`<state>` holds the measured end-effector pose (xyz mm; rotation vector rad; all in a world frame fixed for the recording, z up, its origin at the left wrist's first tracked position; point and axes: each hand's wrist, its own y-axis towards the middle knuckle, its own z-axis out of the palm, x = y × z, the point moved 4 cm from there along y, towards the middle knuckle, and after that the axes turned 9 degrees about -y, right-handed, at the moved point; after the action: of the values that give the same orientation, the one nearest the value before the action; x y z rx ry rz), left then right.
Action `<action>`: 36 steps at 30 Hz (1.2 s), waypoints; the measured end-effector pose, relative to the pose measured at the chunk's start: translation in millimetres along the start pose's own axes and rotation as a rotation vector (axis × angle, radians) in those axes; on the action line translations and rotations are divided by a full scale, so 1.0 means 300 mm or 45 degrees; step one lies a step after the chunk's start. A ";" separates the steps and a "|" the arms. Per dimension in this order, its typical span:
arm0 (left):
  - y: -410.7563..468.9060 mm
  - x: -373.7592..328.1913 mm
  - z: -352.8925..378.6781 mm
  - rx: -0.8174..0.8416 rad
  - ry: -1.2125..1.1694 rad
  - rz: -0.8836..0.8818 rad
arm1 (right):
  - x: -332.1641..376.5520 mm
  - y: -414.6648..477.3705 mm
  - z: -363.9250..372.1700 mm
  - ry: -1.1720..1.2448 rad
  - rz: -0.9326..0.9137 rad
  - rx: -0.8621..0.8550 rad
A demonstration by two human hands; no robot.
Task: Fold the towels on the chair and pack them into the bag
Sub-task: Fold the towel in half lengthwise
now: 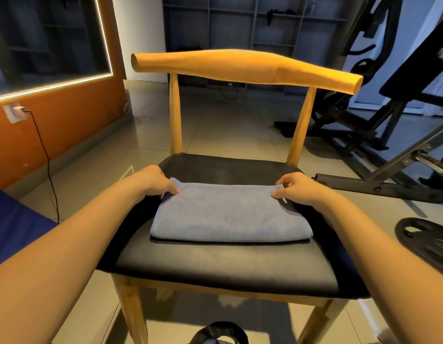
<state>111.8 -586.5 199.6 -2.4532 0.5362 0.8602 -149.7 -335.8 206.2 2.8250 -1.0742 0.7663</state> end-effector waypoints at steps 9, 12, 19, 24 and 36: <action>0.003 -0.011 -0.017 0.093 0.084 0.056 | 0.012 0.007 -0.006 0.106 0.075 0.053; -0.007 -0.006 -0.018 0.114 0.100 -0.002 | 0.003 0.004 -0.010 0.193 0.089 0.063; -0.042 -0.042 -0.062 0.052 -0.107 -0.035 | -0.002 -0.021 -0.048 0.468 0.249 0.113; -0.013 -0.197 -0.065 -0.121 -0.285 0.200 | -0.015 -0.115 -0.082 0.876 0.357 0.166; -0.082 -0.497 0.278 -0.217 0.302 0.786 | -0.138 -0.351 0.035 0.914 0.551 0.176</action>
<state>-23.2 -490.4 248.2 -2.5902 1.4086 0.8658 -105.3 -231.9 193.7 2.0756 -1.5015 1.7542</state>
